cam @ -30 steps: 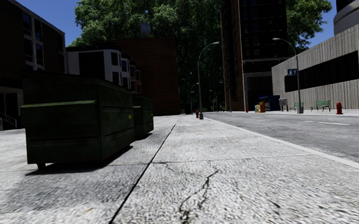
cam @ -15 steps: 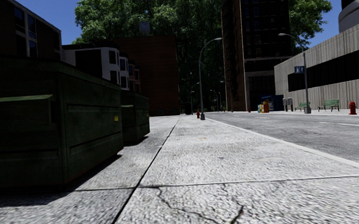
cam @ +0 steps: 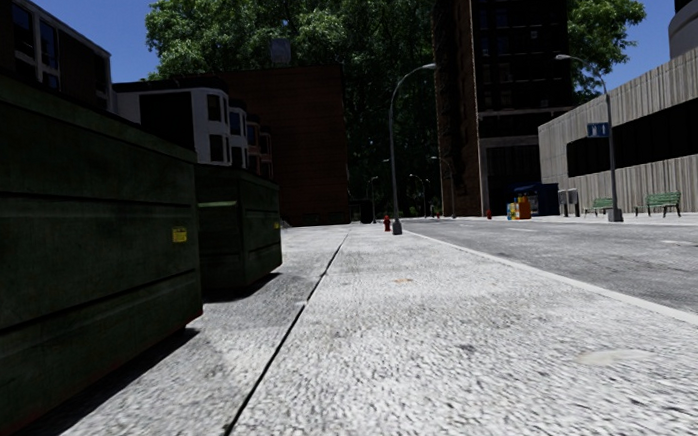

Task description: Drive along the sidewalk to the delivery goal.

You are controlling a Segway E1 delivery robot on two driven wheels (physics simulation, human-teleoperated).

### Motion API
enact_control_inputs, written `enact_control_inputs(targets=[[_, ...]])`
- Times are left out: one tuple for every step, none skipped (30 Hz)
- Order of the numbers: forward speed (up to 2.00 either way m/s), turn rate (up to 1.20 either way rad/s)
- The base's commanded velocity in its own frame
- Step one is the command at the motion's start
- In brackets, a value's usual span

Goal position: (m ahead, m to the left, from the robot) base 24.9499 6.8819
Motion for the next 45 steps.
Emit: enact_control_inputs(targets=[[2.0, 0.0], [2.0, 0.0], [2.0, 0.0], [2.0, 0.0], [2.0, 0.0], [2.0, 0.0], [2.0, 0.0], [2.0, 0.0], [2.0, 0.0], [2.0, 0.0], [2.0, 0.0], [2.0, 0.0], [2.0, 0.0], [2.0, 0.0], [2.0, 0.0], [2.0, 0.0], [2.0, 0.0], [2.0, 0.0], [2.0, 0.0], [2.0, 0.0], [2.0, 0.0], [2.0, 0.0], [2.0, 0.0], [2.0, 0.0], [2.0, 0.0], [2.0, 0.0], [2.0, 0.0], [2.0, 0.0], [2.0, 0.0], [2.0, 0.0], [2.0, 0.0], [2.0, 0.0], [2.0, 0.0], [2.0, 0.0], [2.0, 0.0], [2.0, 0.0], [2.0, 0.0], [2.0, 0.0], [2.0, 0.0], [2.0, 0.0], [2.0, 0.0], [2.0, 0.0], [2.0, 0.0], [2.0, 0.0], [2.0, 0.0]])
